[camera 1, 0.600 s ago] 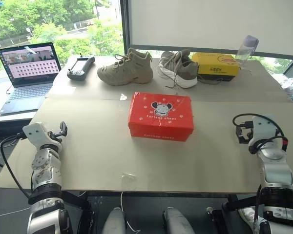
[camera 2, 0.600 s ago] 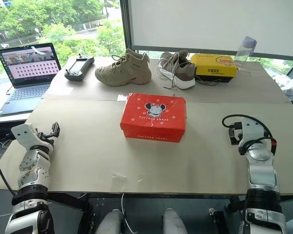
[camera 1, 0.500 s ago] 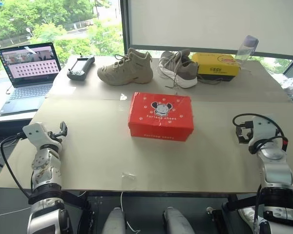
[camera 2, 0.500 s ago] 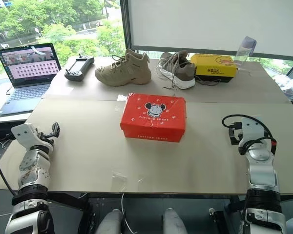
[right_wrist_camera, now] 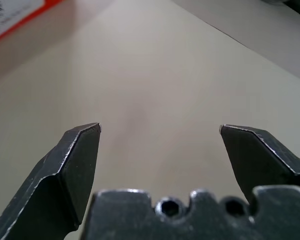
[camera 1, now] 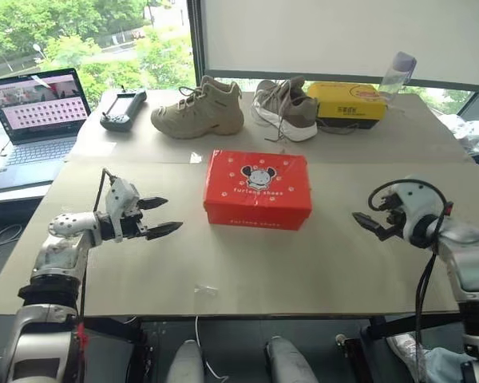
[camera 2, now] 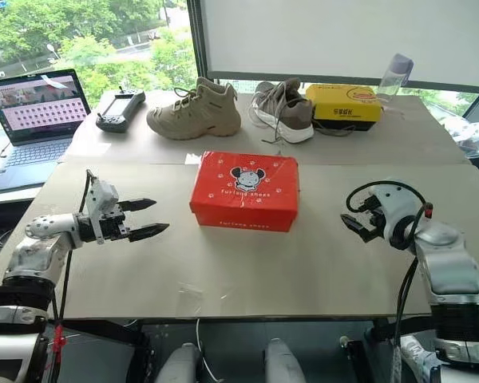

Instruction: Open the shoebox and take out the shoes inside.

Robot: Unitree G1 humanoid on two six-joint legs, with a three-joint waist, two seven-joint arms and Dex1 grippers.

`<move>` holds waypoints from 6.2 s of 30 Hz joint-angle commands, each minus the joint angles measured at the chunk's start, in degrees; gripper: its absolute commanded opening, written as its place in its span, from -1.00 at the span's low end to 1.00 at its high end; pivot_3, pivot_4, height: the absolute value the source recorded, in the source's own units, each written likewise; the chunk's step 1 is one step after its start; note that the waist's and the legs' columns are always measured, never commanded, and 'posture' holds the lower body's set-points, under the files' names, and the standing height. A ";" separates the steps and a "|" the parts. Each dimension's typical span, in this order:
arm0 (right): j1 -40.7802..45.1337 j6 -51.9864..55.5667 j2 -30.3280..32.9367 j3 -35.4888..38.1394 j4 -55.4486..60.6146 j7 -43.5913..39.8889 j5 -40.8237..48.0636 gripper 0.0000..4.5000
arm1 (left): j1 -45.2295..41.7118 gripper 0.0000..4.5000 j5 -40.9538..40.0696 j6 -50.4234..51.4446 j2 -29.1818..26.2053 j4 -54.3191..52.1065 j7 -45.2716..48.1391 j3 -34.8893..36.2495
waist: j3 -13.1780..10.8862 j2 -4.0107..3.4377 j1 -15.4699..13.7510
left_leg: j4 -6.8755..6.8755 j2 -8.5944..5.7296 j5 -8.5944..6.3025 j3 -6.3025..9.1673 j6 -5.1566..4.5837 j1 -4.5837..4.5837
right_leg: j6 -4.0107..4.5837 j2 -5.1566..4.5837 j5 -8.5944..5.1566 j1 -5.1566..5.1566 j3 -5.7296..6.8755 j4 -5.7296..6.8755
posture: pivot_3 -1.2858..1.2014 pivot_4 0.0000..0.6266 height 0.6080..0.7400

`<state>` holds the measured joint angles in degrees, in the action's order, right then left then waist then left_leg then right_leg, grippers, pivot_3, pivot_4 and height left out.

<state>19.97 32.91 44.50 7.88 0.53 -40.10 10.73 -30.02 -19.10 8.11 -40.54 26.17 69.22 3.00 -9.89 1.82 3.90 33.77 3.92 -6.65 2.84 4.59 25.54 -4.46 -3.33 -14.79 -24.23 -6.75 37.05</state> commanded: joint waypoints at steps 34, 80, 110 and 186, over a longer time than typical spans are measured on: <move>17.25 -0.32 -18.35 -16.44 -3.80 -2.02 -7.03 -0.96 | -9.52 -1.00 12.82 -13.15 12.75 7.42 -3.95 -6.22 | -0.05 -0.01 -0.13 | 0.14 -0.04 0.04 0.11 -0.02 0.18 | -0.10 0.01 0.15 -0.06 0.06 0.17 | 0.03 -0.52 0.58; 4.83 10.29 6.79 -6.71 4.46 -6.11 -8.00 -0.96 | 10.04 -1.00 -1.68 4.40 -1.14 -19.55 -5.89 8.25 | -0.06 -0.02 -1.49 | 0.37 -0.04 0.05 0.01 -0.03 0.08 | -0.11 -0.04 0.17 0.06 0.00 0.17 | 0.03 -0.52 0.58; -4.77 36.89 -27.88 -8.49 31.62 20.49 6.36 -0.96 | 24.54 -1.00 -21.91 22.59 -12.30 -39.85 0.47 19.62 | -0.08 0.51 0.01 | 0.45 0.06 0.04 -0.11 -0.01 -0.02 | 0.47 -0.04 0.02 0.01 -0.06 0.15 | 0.03 -0.52 0.58; 51.17 -11.03 -20.89 -33.22 -27.60 -25.89 -8.05 0.96 | 20.86 -1.00 -15.70 9.83 2.66 -39.67 -7.79 10.15 | -0.50 0.02 0.26 | 0.51 0.10 0.06 0.00 -0.05 0.07 | 0.15 0.05 0.09 -0.20 0.11 0.72 | 0.03 -0.52 0.58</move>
<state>67.92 24.67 24.24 -26.78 -24.93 -67.12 3.86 -9.58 -34.10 19.25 -38.00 -11.78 61.72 12.44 -10.39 1.84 4.16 34.27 4.01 -6.60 2.84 4.54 25.62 -4.29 -3.28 -14.71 -24.43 -6.63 37.82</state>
